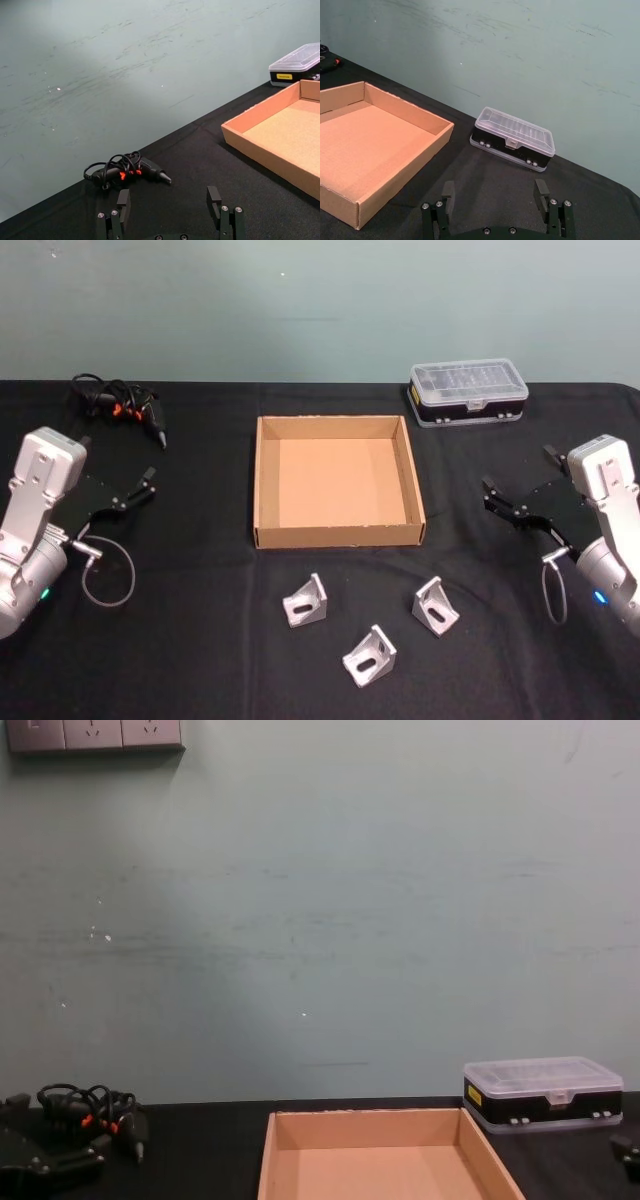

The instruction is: Use one hand to pick up the angle iron from the table and place it into the box.

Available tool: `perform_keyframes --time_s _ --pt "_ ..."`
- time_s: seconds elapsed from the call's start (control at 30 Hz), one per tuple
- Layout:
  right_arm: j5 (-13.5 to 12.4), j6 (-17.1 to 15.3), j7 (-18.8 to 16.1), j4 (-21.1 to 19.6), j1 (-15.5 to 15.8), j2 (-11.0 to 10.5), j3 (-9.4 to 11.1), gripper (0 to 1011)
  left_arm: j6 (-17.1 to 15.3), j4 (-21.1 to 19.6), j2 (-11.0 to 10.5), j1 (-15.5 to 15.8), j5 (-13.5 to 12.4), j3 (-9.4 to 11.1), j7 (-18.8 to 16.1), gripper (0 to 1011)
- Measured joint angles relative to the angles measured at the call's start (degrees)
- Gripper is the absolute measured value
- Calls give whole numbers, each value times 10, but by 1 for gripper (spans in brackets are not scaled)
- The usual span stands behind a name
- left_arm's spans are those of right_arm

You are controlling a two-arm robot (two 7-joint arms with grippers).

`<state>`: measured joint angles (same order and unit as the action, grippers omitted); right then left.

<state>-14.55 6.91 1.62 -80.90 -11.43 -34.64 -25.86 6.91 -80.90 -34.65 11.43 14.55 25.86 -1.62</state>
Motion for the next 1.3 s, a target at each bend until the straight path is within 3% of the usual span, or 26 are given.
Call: perform_keyframes --time_s 1.1,1.3 --pt "0 0 0 0 0 0 0 1003 0 0 0 0 0 0 0 1000" --pt "-8 9 -22 -2 4 -5 15 1003 0 0 0 0 0 0 0 1000"
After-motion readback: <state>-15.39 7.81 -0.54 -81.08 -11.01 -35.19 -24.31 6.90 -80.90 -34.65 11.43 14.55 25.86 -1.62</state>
